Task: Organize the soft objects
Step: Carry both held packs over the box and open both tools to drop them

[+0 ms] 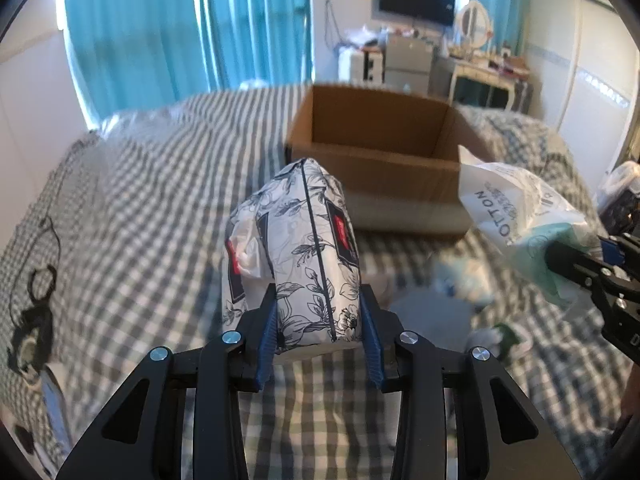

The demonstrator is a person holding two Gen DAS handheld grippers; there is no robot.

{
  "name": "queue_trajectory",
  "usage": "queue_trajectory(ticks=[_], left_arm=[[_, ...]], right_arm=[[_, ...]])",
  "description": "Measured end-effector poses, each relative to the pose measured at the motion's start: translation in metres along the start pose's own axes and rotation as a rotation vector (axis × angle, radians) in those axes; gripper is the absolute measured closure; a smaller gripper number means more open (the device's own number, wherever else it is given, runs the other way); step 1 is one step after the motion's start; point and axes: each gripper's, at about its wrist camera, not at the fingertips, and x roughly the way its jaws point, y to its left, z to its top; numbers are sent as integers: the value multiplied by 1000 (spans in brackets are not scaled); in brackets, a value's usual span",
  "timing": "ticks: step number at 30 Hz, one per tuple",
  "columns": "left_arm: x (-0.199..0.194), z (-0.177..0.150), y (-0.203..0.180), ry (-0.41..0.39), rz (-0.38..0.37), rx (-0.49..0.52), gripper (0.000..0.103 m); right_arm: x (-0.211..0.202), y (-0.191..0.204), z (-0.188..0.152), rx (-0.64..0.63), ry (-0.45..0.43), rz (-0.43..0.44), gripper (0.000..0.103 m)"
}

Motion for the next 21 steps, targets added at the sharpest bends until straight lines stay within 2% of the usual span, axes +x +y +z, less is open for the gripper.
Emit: queue_trajectory(ticks=[5,10,12,16,21], left_arm=[[-28,31,-3,-83,-44,11,67],[-39,72,-11,-153,-46,45,66],[-36,89,-12,-164,-66,47,66],[-20,120,-17,-174,-87,68,66],[20,147,-21,-147,-79,81,66]], right_arm=[[-21,-10,32,-7,-72,-14,68],[-31,-27,76,-12,-136,-5,68],[-31,-35,96,-10,-159,0,68],[-20,-46,134,-49,-193,-58,68],[5,-55,161,-62,-191,-76,68]])
